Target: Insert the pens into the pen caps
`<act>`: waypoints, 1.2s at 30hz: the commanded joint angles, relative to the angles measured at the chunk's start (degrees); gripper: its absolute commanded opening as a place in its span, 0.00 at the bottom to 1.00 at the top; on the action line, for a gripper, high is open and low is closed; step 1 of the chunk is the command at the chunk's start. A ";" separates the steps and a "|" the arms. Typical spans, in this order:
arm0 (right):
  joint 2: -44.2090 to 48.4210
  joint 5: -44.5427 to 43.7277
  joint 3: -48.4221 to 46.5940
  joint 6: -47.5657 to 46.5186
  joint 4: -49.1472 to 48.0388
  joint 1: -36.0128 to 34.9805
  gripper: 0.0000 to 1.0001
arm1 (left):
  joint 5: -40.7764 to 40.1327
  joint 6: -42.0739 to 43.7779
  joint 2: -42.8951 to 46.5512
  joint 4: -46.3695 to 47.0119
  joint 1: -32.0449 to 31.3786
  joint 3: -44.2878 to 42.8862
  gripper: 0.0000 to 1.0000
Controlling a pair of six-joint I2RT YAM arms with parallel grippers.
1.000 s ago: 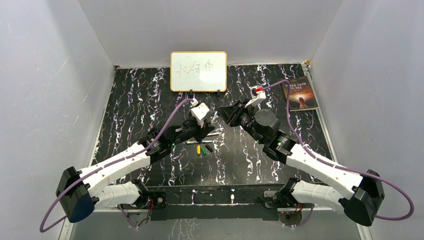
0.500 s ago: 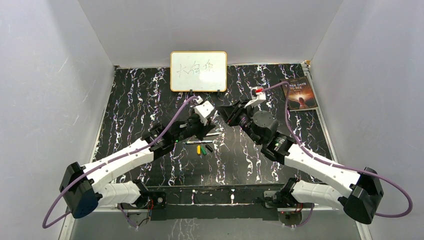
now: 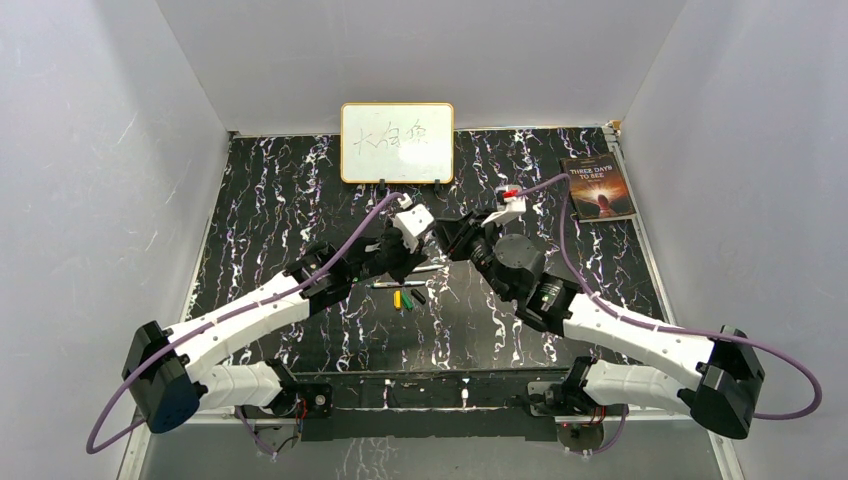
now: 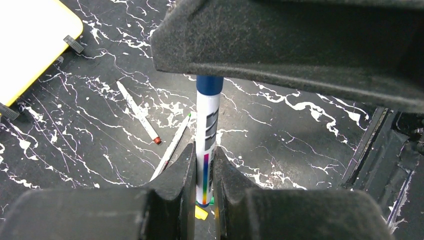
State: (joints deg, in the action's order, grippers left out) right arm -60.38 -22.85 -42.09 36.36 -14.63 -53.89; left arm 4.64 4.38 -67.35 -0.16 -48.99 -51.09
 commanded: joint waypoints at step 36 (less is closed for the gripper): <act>-16.50 8.35 7.31 8.38 5.44 -16.17 0.00 | 0.27 -1.52 0.90 22.16 1.50 -14.24 0.00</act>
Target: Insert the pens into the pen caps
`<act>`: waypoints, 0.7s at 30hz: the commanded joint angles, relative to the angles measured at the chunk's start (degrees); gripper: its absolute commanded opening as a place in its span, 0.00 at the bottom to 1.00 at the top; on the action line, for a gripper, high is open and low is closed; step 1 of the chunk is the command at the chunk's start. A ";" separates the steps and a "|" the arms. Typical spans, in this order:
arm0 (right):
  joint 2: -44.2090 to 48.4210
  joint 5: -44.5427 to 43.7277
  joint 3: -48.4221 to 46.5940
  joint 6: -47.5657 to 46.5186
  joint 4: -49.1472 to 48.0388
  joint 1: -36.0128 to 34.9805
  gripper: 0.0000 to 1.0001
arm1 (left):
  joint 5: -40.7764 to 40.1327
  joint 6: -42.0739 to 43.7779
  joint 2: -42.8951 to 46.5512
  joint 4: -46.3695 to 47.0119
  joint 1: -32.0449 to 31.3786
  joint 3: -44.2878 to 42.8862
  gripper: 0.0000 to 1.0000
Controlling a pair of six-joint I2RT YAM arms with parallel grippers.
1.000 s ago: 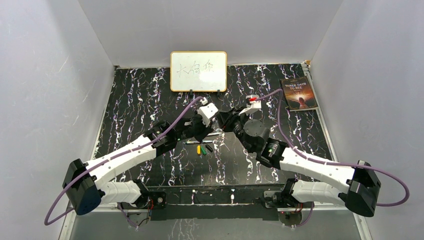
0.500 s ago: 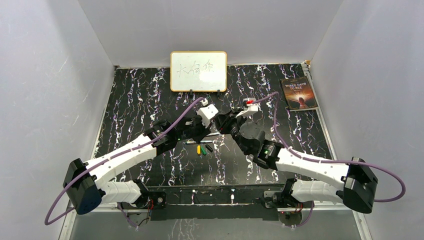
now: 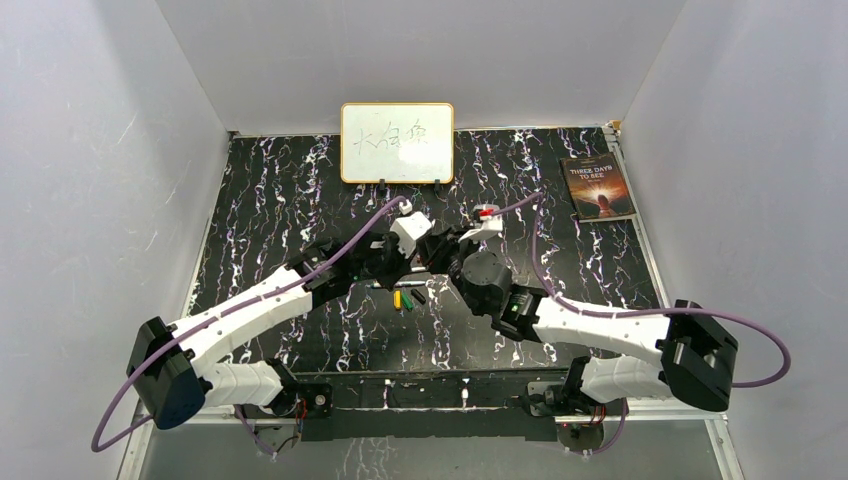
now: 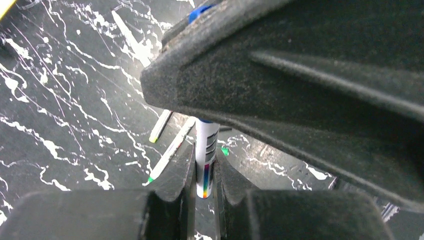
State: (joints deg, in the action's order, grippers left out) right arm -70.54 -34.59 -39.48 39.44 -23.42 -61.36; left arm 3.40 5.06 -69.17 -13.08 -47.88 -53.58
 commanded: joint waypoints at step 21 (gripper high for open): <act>-3.11 14.77 3.55 4.42 16.70 -10.99 0.00 | 4.56 -2.41 3.51 29.67 1.43 -12.20 0.00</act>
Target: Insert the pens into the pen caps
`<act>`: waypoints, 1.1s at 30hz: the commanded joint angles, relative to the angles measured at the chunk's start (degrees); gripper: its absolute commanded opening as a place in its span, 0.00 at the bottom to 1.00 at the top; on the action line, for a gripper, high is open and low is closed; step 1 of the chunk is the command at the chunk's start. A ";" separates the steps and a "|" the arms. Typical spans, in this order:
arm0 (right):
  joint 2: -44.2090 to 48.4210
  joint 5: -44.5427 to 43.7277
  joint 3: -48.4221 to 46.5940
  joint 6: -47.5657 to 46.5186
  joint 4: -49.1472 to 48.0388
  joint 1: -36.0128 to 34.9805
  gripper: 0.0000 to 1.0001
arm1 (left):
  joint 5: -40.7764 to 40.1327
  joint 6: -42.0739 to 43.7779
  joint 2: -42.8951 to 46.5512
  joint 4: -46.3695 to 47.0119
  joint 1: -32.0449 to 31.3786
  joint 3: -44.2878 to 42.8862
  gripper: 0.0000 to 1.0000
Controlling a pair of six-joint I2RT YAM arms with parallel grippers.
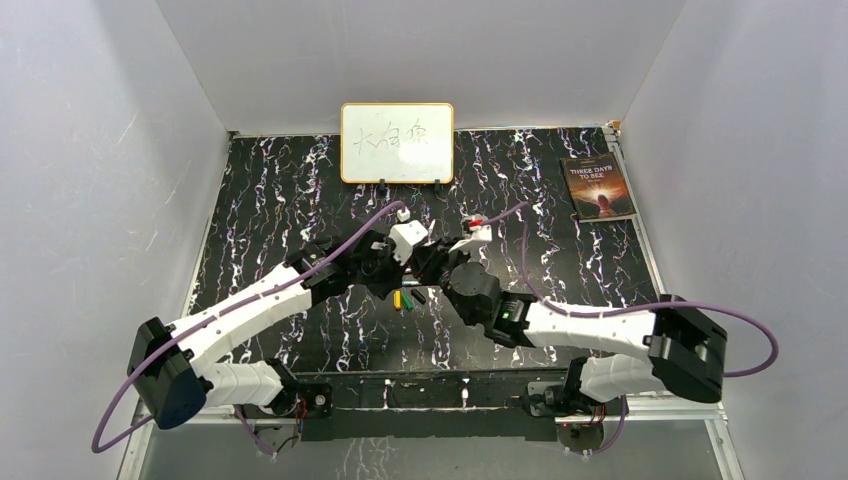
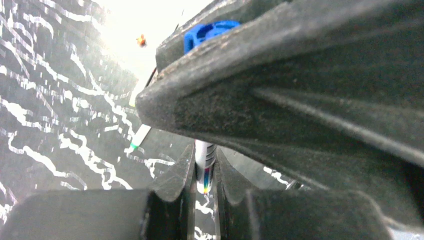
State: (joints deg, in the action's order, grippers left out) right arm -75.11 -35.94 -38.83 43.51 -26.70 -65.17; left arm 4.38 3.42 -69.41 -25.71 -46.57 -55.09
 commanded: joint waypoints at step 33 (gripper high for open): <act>16.62 12.89 -4.58 -6.92 30.80 -2.51 0.37 | 13.89 -12.73 6.05 38.70 0.16 1.22 0.00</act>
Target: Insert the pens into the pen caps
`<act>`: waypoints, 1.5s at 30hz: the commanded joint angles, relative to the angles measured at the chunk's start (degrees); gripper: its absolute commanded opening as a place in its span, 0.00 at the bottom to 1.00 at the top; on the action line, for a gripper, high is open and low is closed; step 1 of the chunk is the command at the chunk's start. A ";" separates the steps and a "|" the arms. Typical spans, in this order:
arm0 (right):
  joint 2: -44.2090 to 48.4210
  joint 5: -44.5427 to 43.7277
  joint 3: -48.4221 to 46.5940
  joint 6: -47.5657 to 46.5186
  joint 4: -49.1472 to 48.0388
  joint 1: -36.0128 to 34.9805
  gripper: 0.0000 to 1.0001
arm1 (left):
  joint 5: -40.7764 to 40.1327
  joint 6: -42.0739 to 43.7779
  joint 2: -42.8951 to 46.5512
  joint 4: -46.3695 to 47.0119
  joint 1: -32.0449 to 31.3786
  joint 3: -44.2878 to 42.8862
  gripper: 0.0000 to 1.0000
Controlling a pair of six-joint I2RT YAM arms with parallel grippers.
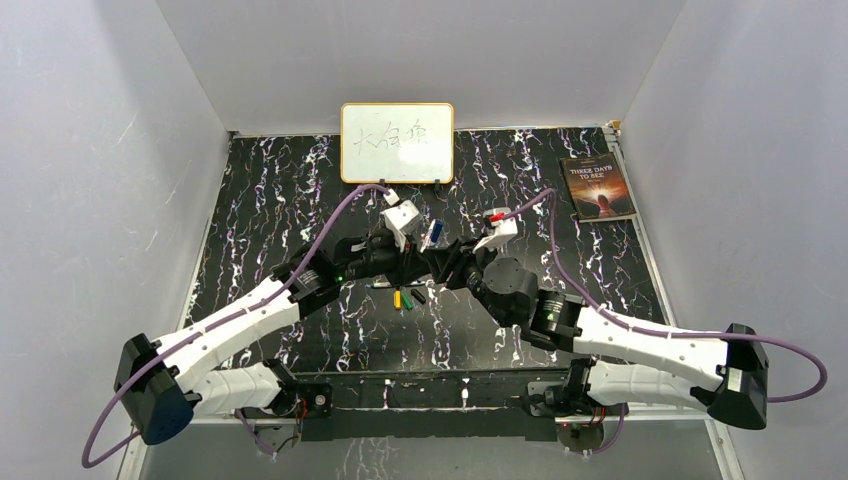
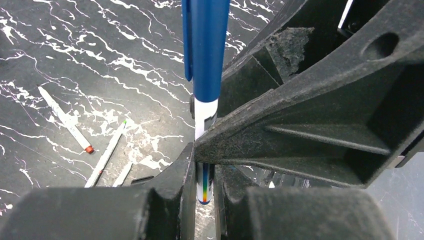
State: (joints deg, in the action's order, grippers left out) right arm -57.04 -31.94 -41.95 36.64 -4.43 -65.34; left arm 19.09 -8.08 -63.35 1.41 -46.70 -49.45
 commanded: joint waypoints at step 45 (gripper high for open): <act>17.74 1.62 5.59 1.37 23.12 -2.33 0.60 | -14.25 -1.42 -25.55 -33.97 31.52 -8.21 0.00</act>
State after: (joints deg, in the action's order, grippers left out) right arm -39.77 -30.68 -35.83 39.18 22.09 -67.61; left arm 5.39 -11.31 -87.44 -29.63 -17.37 -56.51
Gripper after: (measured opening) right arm 0.603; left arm 0.099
